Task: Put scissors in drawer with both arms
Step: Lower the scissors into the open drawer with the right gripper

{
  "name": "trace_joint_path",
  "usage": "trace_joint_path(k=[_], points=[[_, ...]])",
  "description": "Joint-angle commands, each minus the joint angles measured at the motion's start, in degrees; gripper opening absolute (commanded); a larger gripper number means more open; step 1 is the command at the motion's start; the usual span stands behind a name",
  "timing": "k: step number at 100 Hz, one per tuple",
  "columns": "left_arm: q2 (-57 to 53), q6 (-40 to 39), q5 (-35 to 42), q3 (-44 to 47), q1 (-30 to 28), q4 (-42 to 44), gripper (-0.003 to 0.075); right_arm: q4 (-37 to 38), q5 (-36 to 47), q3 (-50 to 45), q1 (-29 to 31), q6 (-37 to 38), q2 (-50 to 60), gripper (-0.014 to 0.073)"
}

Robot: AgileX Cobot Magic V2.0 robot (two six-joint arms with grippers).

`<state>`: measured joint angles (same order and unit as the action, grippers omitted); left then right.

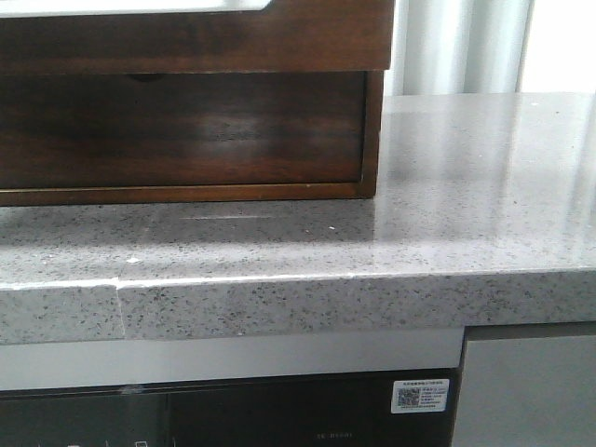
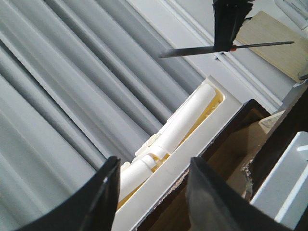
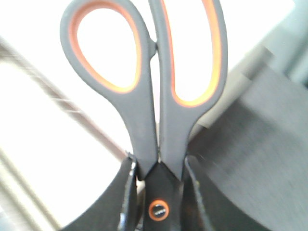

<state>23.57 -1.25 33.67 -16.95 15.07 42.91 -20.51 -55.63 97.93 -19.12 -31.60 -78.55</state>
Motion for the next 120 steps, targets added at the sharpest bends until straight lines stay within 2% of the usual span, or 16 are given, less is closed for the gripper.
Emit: trace_joint_path(k=[1,19,40,85,120], points=[[0.25,-0.79,2.24,-1.60,0.06,-2.47,0.0303,-1.24,4.40,1.67,-4.26,-3.66,2.20,-0.0074],[0.25,-0.79,2.24,-1.60,0.06,-2.47,0.0303,-1.24,5.75,1.67,-14.42,-11.89,-0.36,-0.0074],[0.25,-0.79,2.24,-1.60,0.06,-2.47,0.0303,-1.24,11.94,1.67,-21.59,-19.41,-4.56,-0.0074],[0.25,-0.79,2.24,-1.60,0.06,-2.47,0.0303,3.64,15.40,1.67,-22.26,-20.35,-14.21,-0.0074],[0.25,-0.79,2.24,-1.60,0.06,-2.47,0.0303,5.36,17.79,1.67,-22.13,-20.35,-16.46,-0.0074]])
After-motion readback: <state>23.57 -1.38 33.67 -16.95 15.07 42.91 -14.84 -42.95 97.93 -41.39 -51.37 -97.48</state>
